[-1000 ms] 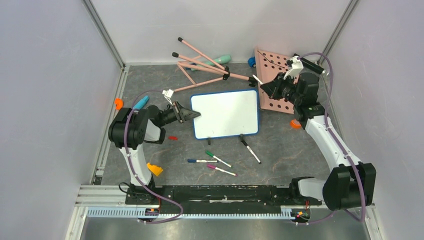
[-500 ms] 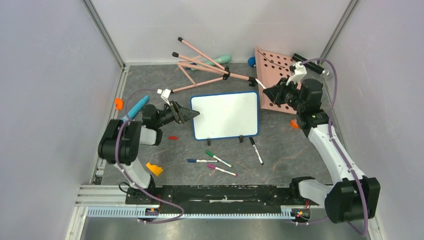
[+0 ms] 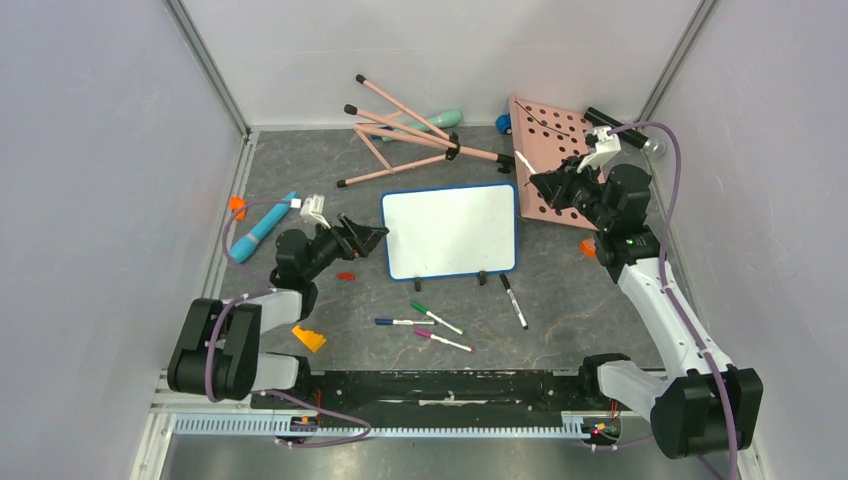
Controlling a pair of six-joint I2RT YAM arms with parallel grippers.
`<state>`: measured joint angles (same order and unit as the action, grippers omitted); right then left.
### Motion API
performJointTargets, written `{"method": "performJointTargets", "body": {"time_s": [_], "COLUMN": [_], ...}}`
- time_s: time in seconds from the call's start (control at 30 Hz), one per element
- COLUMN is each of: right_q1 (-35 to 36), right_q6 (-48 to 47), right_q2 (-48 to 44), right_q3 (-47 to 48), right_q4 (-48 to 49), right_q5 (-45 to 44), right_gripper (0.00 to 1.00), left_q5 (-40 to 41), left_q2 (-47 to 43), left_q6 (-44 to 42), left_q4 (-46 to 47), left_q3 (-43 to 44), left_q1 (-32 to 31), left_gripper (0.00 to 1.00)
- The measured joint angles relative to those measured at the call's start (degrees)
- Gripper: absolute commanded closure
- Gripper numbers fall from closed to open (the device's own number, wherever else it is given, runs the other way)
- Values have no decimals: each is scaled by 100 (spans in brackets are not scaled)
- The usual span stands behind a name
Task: Write a sentence on the whiteboard
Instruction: Hold the whiteboard on the whiteboard stand.
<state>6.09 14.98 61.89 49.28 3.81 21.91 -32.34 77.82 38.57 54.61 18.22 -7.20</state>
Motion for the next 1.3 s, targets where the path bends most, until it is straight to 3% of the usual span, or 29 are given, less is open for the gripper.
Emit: {"method": "performJointTargets", "body": {"time_s": [0.17, 0.3, 0.43, 0.67, 1.03, 1.3], "right_q1": [0, 0, 0, 2, 81, 120], "right_q6": [-2, 7, 85, 352, 411, 389], "right_q2": [-223, -1099, -1703, -1810, -1930, -1958], "right_q3": [-90, -815, -1506, -1797, -1808, -1808], "right_q4": [-79, 68, 273, 345, 431, 431], "right_q5": [-2, -24, -13, 321, 426, 439], "right_gripper": [100, 100, 100, 100, 100, 99], "left_q5": [697, 1130, 1167, 1316, 686, -289], "left_q2": [-1021, -2288, -3501, -4981, -4428, -2776], "left_q6": [-48, -448, -1034, -1624, -2015, -2004], "left_q4": [-566, -1388, -1749, -2846, -2850, -1869], "left_q3": [-487, -726, -960, -1189, -1185, -942], "left_q1": [-20, -33, -33, -48, -55, -55], "left_gripper": [0, 0, 0, 0, 0, 0]}}
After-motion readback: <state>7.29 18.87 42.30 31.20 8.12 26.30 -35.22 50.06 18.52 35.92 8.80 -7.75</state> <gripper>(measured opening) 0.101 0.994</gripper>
